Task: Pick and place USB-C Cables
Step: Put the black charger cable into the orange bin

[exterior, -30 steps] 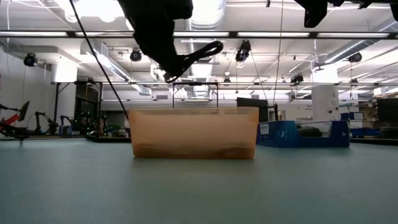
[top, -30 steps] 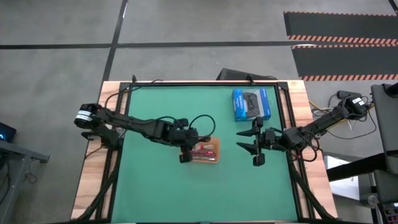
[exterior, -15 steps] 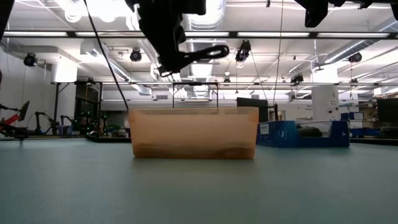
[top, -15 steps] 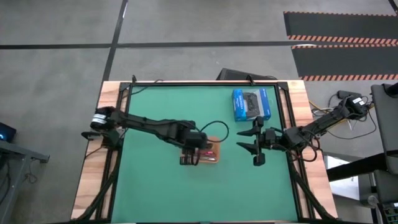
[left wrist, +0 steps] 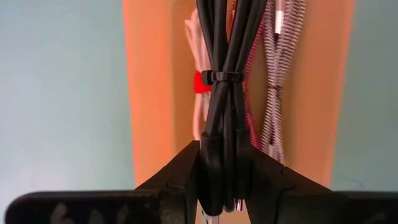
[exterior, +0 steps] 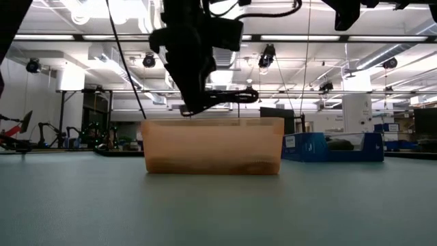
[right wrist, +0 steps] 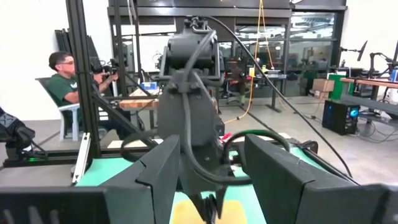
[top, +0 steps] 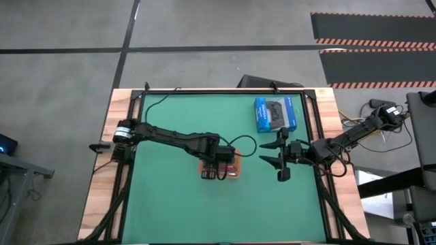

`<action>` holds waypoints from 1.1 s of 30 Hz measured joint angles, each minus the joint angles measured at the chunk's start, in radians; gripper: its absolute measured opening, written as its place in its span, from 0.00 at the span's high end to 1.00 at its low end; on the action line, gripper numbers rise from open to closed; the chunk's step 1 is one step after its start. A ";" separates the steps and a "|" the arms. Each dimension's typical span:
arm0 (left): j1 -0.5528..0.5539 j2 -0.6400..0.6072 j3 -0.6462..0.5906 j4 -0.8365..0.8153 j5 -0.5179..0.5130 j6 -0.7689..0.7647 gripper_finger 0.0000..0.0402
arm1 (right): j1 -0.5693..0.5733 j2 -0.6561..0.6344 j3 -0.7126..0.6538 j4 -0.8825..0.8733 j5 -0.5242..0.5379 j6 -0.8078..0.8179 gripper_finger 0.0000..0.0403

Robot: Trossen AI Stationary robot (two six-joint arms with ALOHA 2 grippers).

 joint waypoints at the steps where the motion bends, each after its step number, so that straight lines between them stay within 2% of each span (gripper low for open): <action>1: 0.004 0.006 0.000 0.008 -0.001 0.000 0.81 | 0.000 0.000 0.000 0.000 0.000 0.000 0.57; 7: 0.018 0.008 -0.032 0.066 -0.001 -0.001 0.81 | 0.000 -0.001 0.000 -0.020 0.000 0.010 0.57; 24: 0.018 0.015 -0.071 0.094 -0.001 -0.028 0.81 | 0.000 -0.001 0.000 -0.022 0.000 0.009 0.58; 33: 0.018 0.015 -0.139 0.119 -0.001 -0.054 0.81 | 0.000 -0.001 0.000 -0.037 0.000 0.014 0.58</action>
